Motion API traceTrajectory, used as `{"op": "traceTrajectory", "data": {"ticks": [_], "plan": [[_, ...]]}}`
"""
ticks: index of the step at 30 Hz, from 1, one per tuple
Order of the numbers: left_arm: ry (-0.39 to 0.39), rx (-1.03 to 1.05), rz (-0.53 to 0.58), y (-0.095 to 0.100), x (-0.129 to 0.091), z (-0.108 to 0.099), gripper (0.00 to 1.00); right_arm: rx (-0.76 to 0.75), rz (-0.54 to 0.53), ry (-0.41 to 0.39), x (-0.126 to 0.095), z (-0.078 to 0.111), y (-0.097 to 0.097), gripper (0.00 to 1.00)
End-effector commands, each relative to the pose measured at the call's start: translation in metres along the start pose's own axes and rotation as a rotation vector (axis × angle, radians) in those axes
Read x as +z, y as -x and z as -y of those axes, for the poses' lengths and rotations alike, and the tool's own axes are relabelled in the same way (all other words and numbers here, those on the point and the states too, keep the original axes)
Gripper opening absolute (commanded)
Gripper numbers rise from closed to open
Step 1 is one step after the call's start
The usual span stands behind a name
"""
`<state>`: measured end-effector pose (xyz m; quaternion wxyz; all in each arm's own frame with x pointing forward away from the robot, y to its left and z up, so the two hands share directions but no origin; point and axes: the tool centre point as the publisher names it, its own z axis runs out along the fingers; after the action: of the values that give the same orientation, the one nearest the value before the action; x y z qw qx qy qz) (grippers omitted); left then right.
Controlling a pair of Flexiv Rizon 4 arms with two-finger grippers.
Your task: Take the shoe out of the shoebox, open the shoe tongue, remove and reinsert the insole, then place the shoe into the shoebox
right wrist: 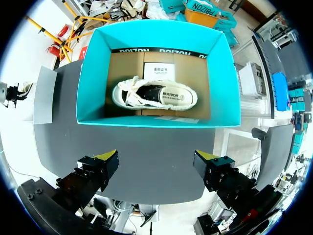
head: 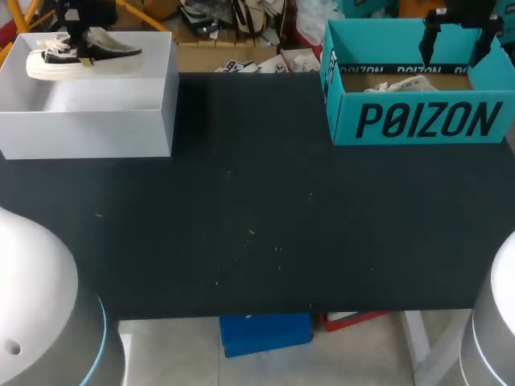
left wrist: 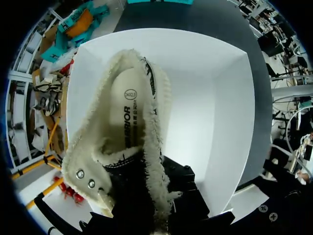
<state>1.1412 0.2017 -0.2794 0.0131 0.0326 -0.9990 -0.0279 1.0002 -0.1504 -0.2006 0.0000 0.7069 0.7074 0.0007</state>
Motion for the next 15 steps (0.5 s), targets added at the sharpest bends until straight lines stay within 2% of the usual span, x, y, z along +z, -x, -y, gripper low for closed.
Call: {"op": "traceTrajectory", "data": {"ticks": [1, 5, 10, 15], "plan": [[-0.008, -0.027, 0.114, -0.042, -0.066, 0.011, 0.00, 0.000, 0.000, 0.000, 0.000, 0.000, 0.000, 1.00], [-0.008, -0.051, 0.188, -0.069, -0.098, 0.031, 0.00, 0.000, 0.000, 0.000, 0.000, 0.000, 0.000, 1.00], [-0.009, -0.090, 0.276, -0.115, -0.129, 0.064, 0.00, 0.000, 0.000, 0.000, 0.000, 0.000, 0.000, 1.00], [0.011, -0.111, 0.338, -0.166, -0.140, 0.103, 0.00, 0.000, 0.000, 0.000, 0.000, 0.000, 0.000, 1.00]]}}
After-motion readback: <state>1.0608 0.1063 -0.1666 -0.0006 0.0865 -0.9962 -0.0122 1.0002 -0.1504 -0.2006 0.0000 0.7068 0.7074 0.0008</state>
